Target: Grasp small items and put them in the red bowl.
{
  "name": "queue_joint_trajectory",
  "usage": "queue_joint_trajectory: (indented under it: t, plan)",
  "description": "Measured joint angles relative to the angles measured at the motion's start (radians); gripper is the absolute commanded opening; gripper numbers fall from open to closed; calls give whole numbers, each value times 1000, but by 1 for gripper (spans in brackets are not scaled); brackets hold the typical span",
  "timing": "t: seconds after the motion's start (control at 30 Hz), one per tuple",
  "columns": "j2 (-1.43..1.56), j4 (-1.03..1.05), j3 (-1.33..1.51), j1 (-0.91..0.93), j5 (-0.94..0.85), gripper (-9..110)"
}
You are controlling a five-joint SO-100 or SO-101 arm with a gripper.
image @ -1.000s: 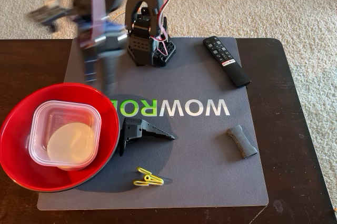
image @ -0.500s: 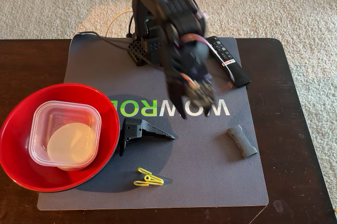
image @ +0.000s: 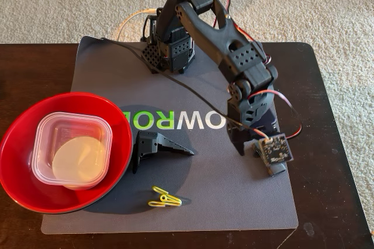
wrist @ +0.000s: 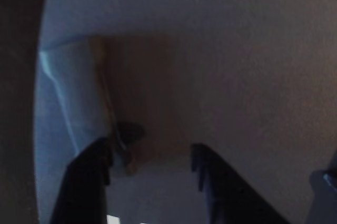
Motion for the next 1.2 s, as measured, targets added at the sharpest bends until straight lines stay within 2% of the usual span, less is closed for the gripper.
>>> queue_joint_trajectory:
  t: [0.47,0.5,0.57,0.83,1.0,1.2]
  plan:
    - [-143,-46,-63,-94,-60,19]
    - [-144,-46,-63,-94,-60,17]
    - [-147,-46,-63,-94,-61,0]
    - [-120,-49,-55,-74,-109,0]
    - [55,-48,81,71,-149,0]
    - [515,66,186,242,-216,0]
